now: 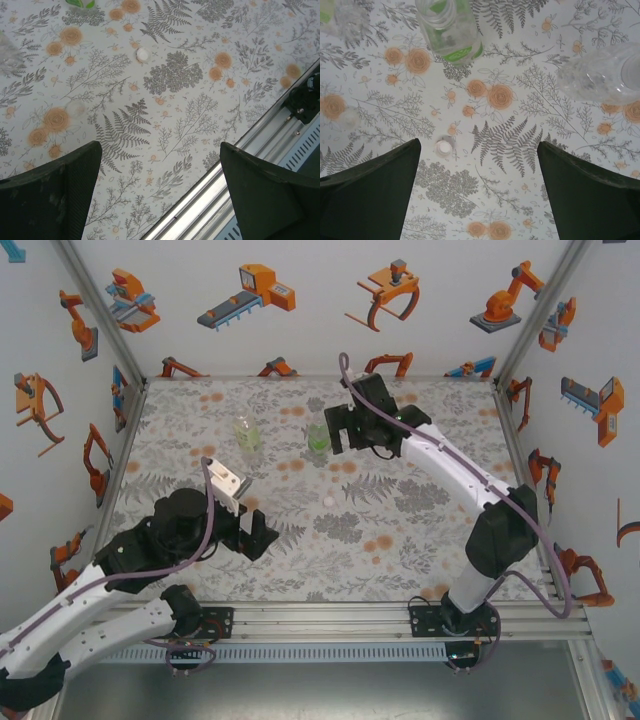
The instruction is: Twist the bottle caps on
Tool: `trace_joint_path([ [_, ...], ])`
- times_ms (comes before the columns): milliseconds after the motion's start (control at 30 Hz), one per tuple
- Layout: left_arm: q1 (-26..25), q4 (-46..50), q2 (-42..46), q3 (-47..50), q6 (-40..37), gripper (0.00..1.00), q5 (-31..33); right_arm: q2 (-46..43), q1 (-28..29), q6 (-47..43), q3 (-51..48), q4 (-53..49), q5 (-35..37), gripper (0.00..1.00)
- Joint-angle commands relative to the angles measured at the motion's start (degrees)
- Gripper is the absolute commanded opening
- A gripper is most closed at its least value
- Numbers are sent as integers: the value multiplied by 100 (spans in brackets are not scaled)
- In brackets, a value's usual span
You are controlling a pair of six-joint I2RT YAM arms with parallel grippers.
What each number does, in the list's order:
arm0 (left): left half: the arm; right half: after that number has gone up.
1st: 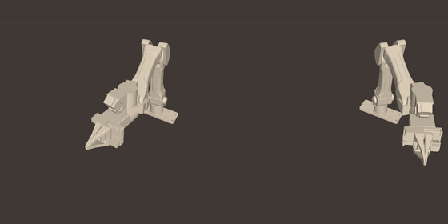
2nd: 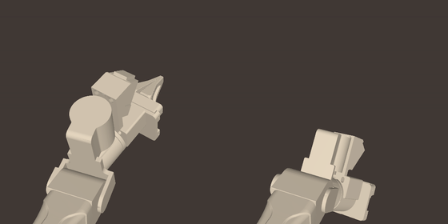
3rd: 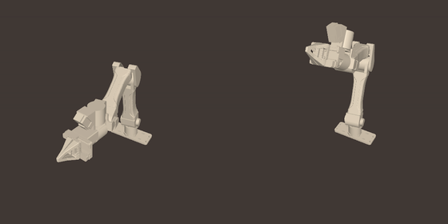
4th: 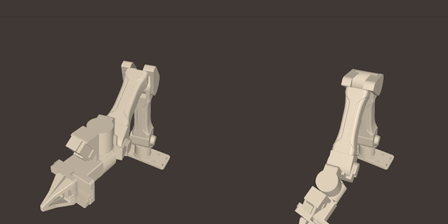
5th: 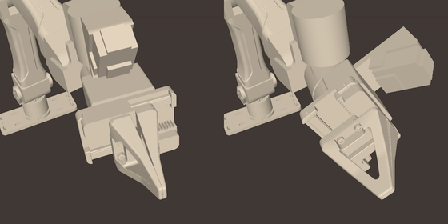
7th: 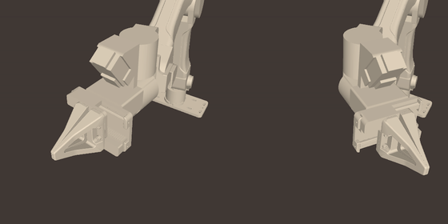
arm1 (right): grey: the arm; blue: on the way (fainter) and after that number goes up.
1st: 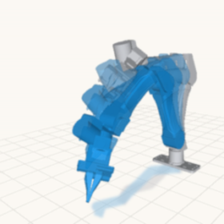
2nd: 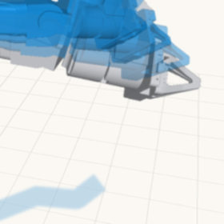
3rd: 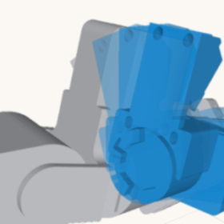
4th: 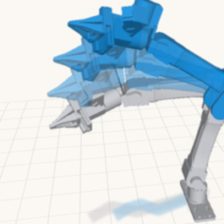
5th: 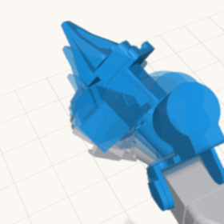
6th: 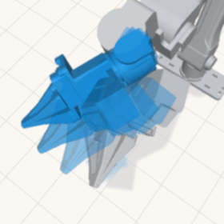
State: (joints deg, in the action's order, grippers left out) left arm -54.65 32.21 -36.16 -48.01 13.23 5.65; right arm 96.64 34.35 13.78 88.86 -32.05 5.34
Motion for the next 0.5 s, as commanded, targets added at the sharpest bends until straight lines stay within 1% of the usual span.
trace_joint_path([
  [0,43,53,132,133,128,93,221,97,53,88,-187,741,-33,90],
  [233,51,167,347,251,127,94,419,405,103,-32,-741,2523,-309,90],
  [367,52,138,456,399,203,95,518,745,138,-292,-973,3628,-578,90],
  [467,60,110,488,463,250,95,524,1014,142,-402,-1046,4186,-535,90],
])
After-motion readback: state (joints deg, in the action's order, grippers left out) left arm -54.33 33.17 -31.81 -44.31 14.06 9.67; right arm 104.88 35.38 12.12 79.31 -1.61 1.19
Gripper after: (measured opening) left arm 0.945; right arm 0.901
